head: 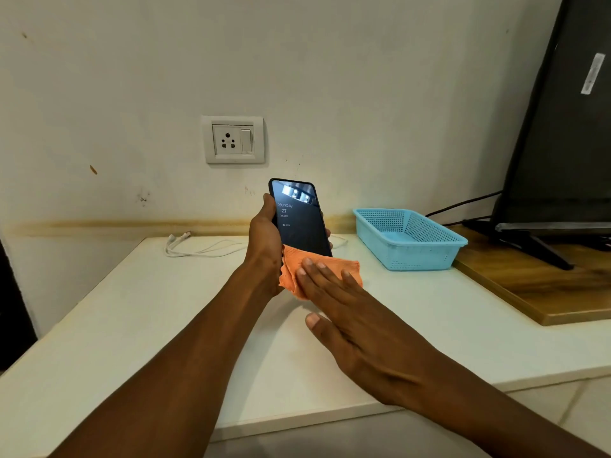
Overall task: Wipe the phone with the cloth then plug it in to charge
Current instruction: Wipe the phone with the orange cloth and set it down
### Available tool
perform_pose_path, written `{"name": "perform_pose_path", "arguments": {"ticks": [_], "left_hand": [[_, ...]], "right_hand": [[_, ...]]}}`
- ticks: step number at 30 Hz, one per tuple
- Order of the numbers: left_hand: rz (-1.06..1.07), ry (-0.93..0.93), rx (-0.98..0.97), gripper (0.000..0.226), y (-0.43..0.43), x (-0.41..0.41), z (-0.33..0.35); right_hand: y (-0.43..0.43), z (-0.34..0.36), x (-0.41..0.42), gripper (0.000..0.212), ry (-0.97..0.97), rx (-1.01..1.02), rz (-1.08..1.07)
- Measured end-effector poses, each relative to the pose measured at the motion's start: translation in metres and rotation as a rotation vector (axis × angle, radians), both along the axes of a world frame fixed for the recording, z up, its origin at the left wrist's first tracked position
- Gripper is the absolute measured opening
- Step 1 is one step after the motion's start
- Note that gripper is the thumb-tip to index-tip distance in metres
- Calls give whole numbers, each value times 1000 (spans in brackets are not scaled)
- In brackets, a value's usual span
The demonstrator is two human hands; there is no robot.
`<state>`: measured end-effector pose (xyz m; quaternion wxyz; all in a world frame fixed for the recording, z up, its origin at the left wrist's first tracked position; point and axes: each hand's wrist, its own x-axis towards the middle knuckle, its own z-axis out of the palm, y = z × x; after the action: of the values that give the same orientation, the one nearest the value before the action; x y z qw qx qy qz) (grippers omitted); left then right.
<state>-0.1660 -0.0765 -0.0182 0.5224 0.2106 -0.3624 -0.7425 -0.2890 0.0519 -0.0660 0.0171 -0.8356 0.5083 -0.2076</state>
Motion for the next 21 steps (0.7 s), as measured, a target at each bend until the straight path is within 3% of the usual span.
{"name": "perform_pose_path", "arguments": {"ticks": [12,21], "left_hand": [[-64,47,-40,75,2,4,3],[87,-71,-49,62,0,3,2]], "right_hand": [[1,13,11,57,-4,86,77],[-16,29,14,56,-67,-24,89]]}}
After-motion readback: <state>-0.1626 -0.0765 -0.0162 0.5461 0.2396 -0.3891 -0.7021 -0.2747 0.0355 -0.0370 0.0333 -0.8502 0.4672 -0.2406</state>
